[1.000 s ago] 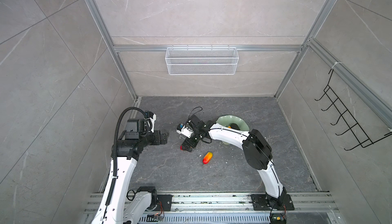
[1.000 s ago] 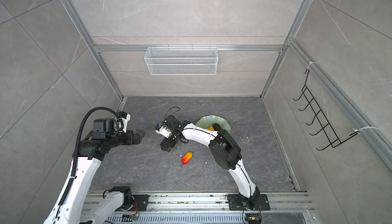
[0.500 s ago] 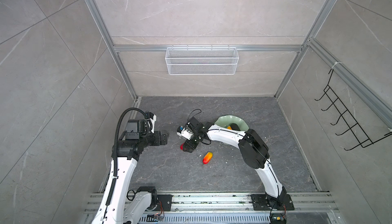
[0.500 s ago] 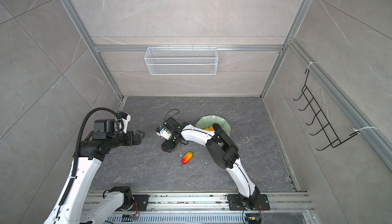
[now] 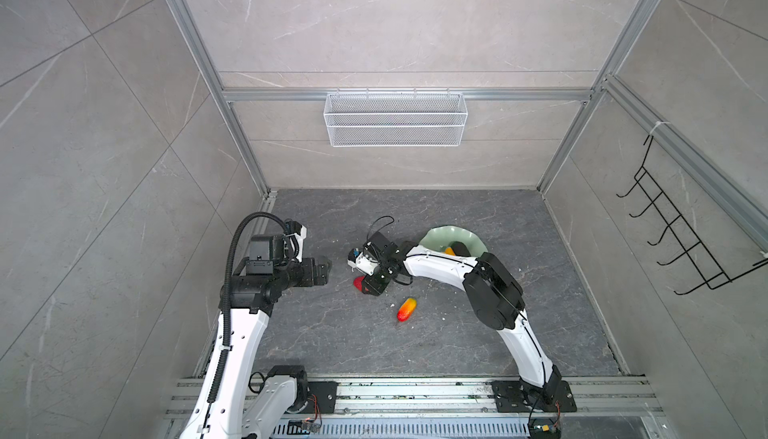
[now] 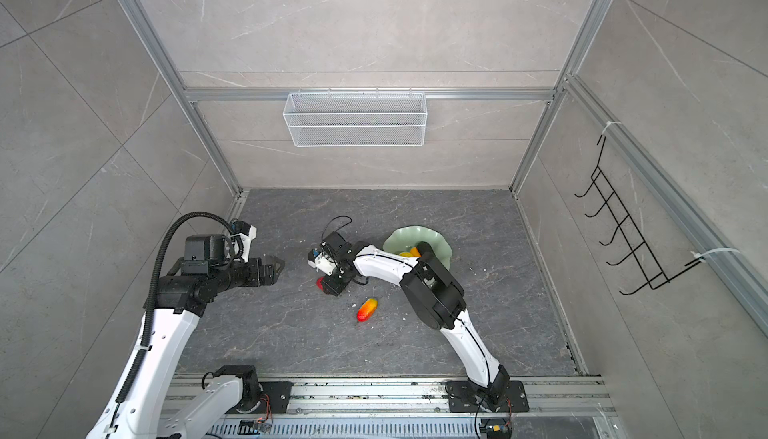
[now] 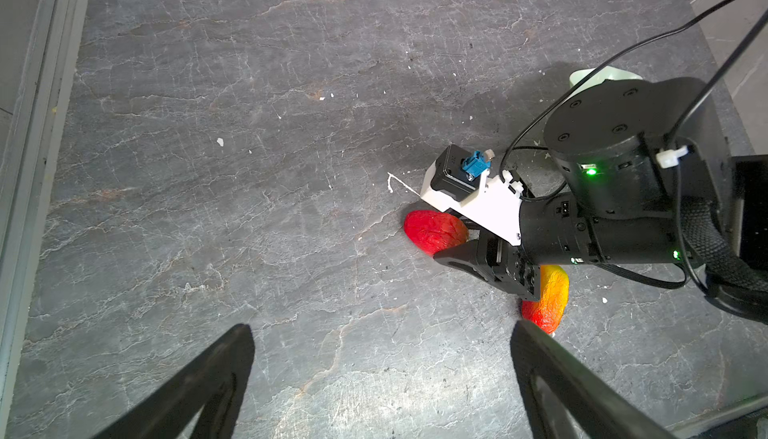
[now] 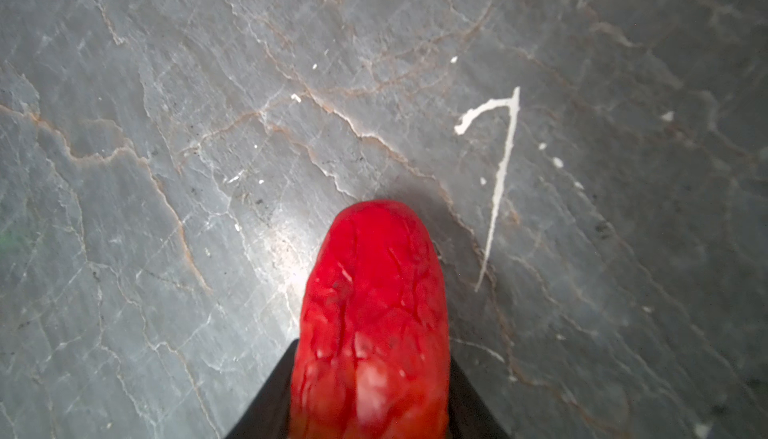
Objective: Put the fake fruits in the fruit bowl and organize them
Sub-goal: 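Close the right gripper on the strawberry and lift it, then carry the strawberry into the bowl and open the right gripper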
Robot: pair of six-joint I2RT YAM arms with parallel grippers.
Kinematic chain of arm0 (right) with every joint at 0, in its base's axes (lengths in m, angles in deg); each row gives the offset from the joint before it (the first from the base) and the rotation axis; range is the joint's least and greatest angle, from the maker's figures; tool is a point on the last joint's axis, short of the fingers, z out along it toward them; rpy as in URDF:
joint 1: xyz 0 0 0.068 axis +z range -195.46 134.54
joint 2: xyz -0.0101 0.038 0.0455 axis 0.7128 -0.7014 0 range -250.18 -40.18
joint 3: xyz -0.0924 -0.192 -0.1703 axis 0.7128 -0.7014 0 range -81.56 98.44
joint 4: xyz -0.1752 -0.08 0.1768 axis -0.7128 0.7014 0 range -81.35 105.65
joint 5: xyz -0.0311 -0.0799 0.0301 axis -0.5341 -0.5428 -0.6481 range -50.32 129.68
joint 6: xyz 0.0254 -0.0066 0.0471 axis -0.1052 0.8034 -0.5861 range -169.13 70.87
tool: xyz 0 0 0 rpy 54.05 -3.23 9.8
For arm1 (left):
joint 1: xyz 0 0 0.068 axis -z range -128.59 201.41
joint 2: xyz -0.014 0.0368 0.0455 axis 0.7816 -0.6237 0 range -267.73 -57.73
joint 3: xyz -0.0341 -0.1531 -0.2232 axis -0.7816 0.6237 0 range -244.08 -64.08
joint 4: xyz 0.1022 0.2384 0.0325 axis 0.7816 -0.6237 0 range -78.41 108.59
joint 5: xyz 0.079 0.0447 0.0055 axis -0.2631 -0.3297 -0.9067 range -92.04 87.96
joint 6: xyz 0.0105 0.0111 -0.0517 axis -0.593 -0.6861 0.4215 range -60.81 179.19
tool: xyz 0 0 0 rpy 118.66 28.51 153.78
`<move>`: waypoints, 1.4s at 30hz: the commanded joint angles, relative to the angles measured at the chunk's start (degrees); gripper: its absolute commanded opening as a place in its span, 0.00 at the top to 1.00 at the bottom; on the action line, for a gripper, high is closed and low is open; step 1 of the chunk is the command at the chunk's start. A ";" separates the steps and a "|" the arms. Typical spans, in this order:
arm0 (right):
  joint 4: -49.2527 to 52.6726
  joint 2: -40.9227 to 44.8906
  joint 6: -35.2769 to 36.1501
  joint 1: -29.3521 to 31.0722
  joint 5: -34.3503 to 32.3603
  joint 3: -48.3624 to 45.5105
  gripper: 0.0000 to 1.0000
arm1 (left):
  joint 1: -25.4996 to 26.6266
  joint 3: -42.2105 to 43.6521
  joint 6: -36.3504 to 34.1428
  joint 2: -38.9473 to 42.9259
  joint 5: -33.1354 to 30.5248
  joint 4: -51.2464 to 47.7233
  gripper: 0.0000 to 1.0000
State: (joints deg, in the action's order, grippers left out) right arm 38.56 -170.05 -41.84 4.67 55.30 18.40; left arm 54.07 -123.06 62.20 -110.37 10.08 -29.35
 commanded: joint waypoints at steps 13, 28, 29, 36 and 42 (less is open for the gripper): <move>3.41 30.20 -8.20 -12.26 -8.68 -17.33 0.63 | 0.33 0.53 -0.45 0.43 1.70 2.14 0.00; 17.48 37.78 -10.39 -28.02 -19.13 -23.43 0.61 | 0.33 0.81 0.08 1.22 1.99 2.24 0.00; 18.82 37.79 -10.13 -28.21 -19.34 -23.20 0.61 | 0.33 0.85 0.14 1.18 1.99 2.19 0.00; 30.00 38.41 -7.70 -29.03 -17.85 -21.06 0.61 | 0.33 0.90 0.36 0.92 2.30 2.32 0.00; 31.93 36.35 -7.26 -29.03 -15.95 -20.99 0.62 | 0.33 1.60 0.48 0.76 2.90 3.13 0.00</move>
State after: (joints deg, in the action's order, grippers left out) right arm 67.06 -132.76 -49.97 -24.23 37.83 -3.98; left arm 54.07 -121.84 62.22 -110.13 11.08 -27.60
